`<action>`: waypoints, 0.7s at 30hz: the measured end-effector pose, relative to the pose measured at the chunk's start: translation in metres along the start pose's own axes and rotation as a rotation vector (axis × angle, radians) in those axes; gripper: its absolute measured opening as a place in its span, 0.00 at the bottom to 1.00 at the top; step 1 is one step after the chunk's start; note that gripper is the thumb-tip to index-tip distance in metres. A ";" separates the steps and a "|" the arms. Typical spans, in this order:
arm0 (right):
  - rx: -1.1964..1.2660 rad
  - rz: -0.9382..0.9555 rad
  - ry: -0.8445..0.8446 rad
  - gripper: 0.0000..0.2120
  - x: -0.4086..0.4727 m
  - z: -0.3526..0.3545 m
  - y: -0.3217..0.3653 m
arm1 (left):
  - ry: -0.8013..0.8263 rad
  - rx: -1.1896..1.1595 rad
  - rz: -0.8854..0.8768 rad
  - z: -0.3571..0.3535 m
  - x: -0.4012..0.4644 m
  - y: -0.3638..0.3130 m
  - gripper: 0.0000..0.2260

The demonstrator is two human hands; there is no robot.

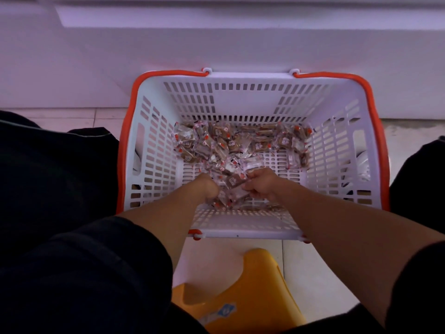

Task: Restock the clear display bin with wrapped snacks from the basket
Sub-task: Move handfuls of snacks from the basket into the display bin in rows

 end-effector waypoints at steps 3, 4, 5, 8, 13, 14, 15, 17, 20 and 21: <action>-0.067 -0.072 0.046 0.03 0.005 0.006 -0.007 | 0.025 -0.068 0.048 0.009 0.000 0.008 0.04; -0.085 -0.075 0.067 0.01 0.004 0.007 -0.008 | 0.044 -0.066 0.058 0.010 -0.002 0.009 0.03; -0.077 -0.077 0.081 0.01 0.004 0.007 -0.008 | 0.075 -0.075 0.070 0.010 0.000 0.012 0.04; 0.076 -0.030 0.083 0.04 0.007 0.007 -0.008 | 0.106 -0.080 0.067 0.008 -0.001 0.014 0.04; 0.241 -0.047 0.139 0.14 0.010 -0.005 -0.008 | 0.099 -0.244 0.026 0.010 -0.002 0.013 0.09; 0.231 -0.043 0.137 0.14 0.011 -0.007 -0.007 | 0.097 -0.267 0.022 0.011 -0.003 0.013 0.10; 0.218 -0.038 0.135 0.12 0.012 -0.010 -0.005 | 0.094 -0.282 0.016 0.013 -0.003 0.012 0.11; 0.191 -0.029 0.124 0.07 0.015 -0.013 -0.003 | 0.110 -0.274 0.003 0.014 -0.005 0.012 0.15; 0.137 -0.022 0.053 0.07 0.021 -0.016 0.001 | 0.118 -0.174 -0.021 0.014 -0.009 0.011 0.15; 0.121 -0.016 0.033 0.08 0.022 -0.017 0.002 | 0.110 -0.127 -0.021 0.013 -0.009 0.011 0.15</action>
Point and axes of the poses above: each hand's wrist, its own x-axis towards the middle knuckle, its own z-axis out of the back of the hand, y = z × x, the point moved 2 cm from there along x, towards the middle knuckle, and after that the axes turned 9 degrees about -x, right-handed, at the moved point
